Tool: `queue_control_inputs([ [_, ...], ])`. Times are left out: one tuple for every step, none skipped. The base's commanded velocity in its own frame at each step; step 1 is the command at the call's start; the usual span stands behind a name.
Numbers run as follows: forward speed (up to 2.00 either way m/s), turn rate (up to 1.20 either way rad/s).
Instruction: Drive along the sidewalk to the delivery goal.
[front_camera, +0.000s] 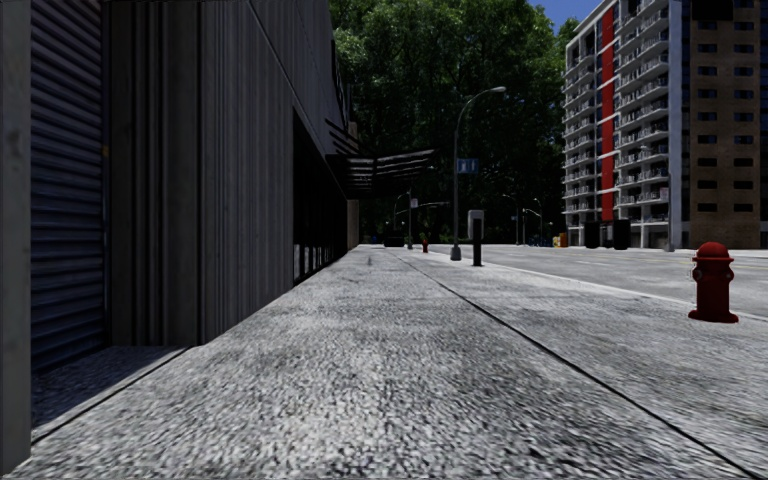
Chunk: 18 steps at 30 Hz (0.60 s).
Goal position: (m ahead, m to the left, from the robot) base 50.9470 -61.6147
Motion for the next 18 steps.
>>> queue_control_inputs([
  [2.00, 0.00],
  [2.00, 0.00],
  [2.00, 0.00],
  [2.00, 0.00],
  [2.00, 0.00],
  [2.00, 0.00],
  [2.00, 0.00],
  [2.00, 0.00],
  [2.00, 0.00],
  [2.00, 0.00],
  [2.00, 0.00],
  [2.00, 0.00],
  [2.00, 0.00],
  [2.00, 0.00],
  [2.00, 0.00],
  [2.00, 0.00],
  [2.00, 0.00],
  [2.00, 0.00],
])
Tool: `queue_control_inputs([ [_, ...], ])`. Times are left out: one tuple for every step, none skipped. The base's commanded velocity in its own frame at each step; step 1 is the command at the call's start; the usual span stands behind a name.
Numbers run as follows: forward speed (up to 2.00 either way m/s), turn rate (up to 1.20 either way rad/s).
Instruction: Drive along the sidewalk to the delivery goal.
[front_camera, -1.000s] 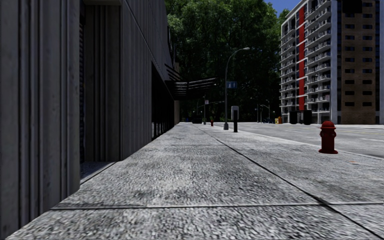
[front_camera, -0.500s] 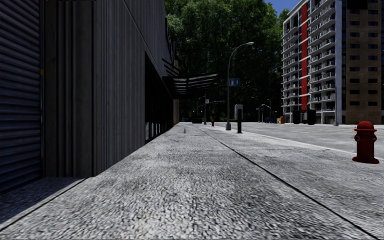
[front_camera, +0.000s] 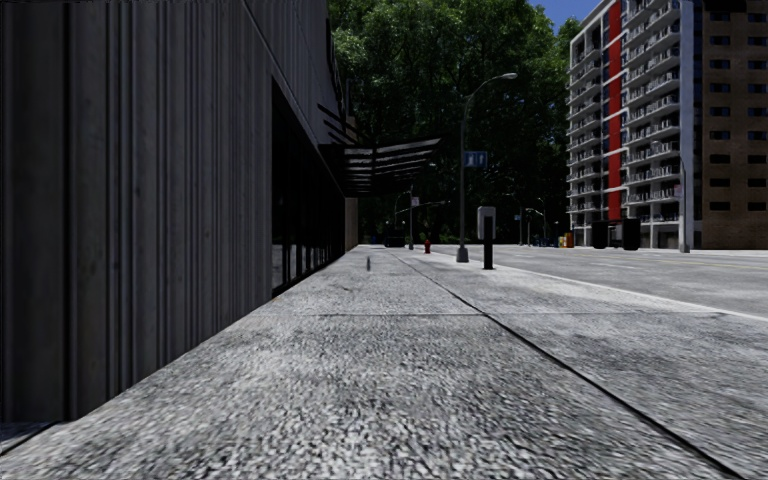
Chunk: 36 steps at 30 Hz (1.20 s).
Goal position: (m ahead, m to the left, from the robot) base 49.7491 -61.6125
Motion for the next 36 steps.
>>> queue_control_inputs([
  [2.00, 0.00],
  [2.00, 0.00],
  [2.00, 0.00],
  [2.00, 0.00],
  [2.00, 0.00],
  [2.00, 0.00],
  [2.00, 0.00],
  [2.00, 0.00],
  [2.00, 0.00],
  [2.00, 0.00],
  [2.00, 0.00],
  [2.00, 0.00],
  [2.00, 0.00],
  [2.00, 0.00],
  [2.00, 0.00],
  [2.00, 0.00],
  [2.00, 0.00],
  [2.00, 0.00],
  [2.00, 0.00],
  [2.00, 0.00],
  [2.00, 0.00],
  [2.00, 0.00],
  [2.00, 0.00],
  [2.00, 0.00],
  [2.00, 0.00],
  [2.00, 0.00],
  [2.00, 0.00],
  [2.00, 0.00],
  [2.00, 0.00],
  [2.00, 0.00],
  [2.00, 0.00],
  [2.00, 0.00],
  [2.00, 0.00],
  [2.00, 0.00],
  [2.00, 0.00],
  [2.00, 0.00],
])
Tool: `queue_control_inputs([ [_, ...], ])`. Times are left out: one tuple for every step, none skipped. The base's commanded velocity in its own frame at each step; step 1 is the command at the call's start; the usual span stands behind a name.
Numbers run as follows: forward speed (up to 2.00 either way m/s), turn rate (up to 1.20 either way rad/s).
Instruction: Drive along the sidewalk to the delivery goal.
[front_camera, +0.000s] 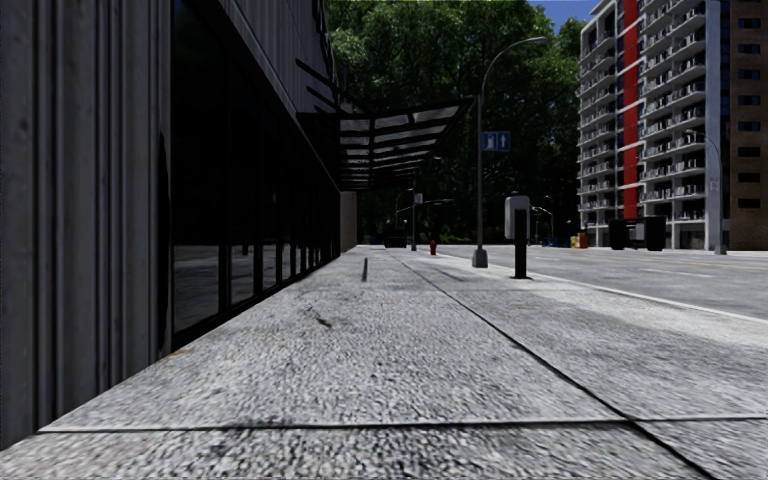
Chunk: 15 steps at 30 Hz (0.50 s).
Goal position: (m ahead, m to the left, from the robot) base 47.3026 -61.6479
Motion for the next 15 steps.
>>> queue_control_inputs([
  [2.00, 0.00],
  [2.00, 0.00],
  [2.00, 0.00],
  [2.00, 0.00],
  [2.00, 0.00],
  [2.00, 0.00],
  [2.00, 0.00],
  [2.00, 0.00],
  [2.00, 0.00],
  [2.00, 0.00],
  [2.00, 0.00],
  [2.00, 0.00],
  [2.00, 0.00],
  [2.00, 0.00],
  [2.00, 0.00],
])
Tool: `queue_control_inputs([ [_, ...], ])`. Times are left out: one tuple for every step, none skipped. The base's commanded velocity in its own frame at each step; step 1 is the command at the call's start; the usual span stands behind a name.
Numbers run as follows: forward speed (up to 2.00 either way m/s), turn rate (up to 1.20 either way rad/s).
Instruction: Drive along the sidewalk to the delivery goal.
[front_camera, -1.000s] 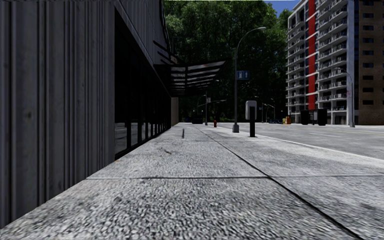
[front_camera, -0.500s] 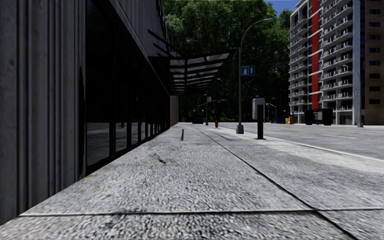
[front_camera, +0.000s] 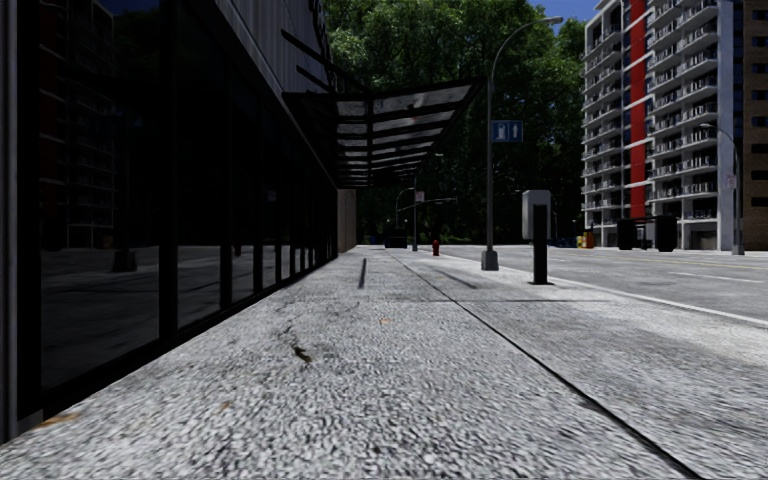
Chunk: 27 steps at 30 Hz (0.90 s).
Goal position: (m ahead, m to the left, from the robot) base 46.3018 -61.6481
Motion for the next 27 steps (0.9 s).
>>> queue_control_inputs([
  [2.00, 0.00],
  [2.00, 0.00],
  [2.00, 0.00],
  [2.00, 0.00],
  [2.00, 0.00],
  [2.00, 0.00],
  [2.00, 0.00],
  [2.00, 0.00],
  [2.00, 0.00],
  [2.00, 0.00],
  [2.00, 0.00],
  [2.00, 0.00],
  [2.00, 0.00],
  [2.00, 0.00],
  [2.00, 0.00],
  [2.00, 0.00],
  [2.00, 0.00],
  [2.00, 0.00],
  [2.00, 0.00],
  [2.00, 0.00],
  [2.00, 0.00],
  [2.00, 0.00],
  [2.00, 0.00],
  [2.00, 0.00],
  [2.00, 0.00],
  [2.00, 0.00],
  [2.00, 0.00],
])
